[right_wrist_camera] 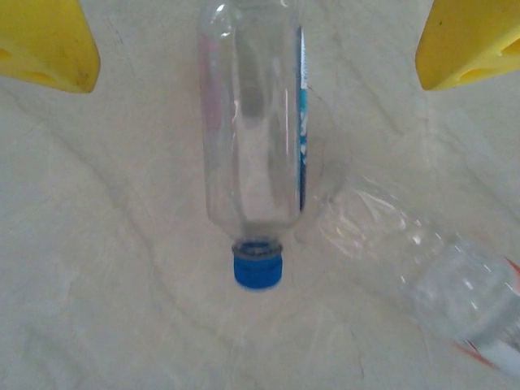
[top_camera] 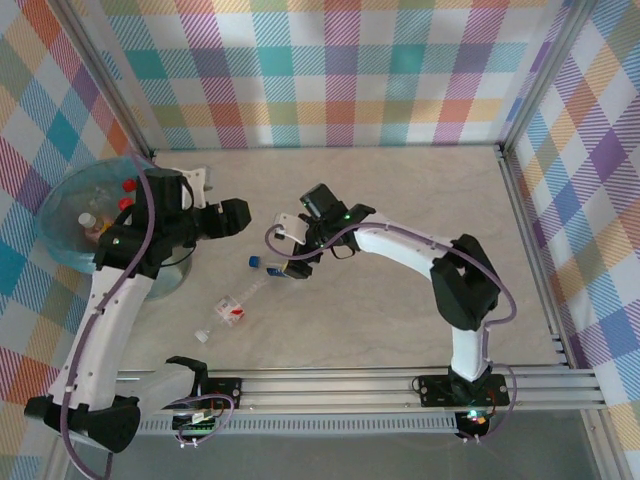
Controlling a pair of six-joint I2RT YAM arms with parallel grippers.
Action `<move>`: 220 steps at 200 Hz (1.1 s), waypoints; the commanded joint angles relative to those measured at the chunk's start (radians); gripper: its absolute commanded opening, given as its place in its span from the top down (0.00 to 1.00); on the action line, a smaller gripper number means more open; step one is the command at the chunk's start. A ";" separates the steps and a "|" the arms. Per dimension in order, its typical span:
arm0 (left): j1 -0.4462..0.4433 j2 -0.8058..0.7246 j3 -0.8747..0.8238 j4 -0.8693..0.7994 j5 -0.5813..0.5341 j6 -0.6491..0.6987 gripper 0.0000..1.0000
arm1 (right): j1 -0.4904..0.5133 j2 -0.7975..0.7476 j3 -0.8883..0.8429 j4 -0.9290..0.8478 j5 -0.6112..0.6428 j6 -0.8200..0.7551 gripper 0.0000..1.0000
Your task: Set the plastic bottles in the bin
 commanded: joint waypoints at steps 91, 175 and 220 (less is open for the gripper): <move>-0.012 0.013 -0.040 0.031 -0.131 -0.020 0.25 | 0.008 0.179 0.061 -0.080 -0.017 -0.109 0.12; -0.013 0.006 -0.023 0.042 -0.135 -0.020 0.25 | -0.028 0.137 0.052 -0.120 -0.013 -0.071 0.41; -0.012 -0.011 -0.021 0.072 -0.084 -0.042 0.24 | -0.070 0.018 -0.040 -0.081 0.001 0.002 0.44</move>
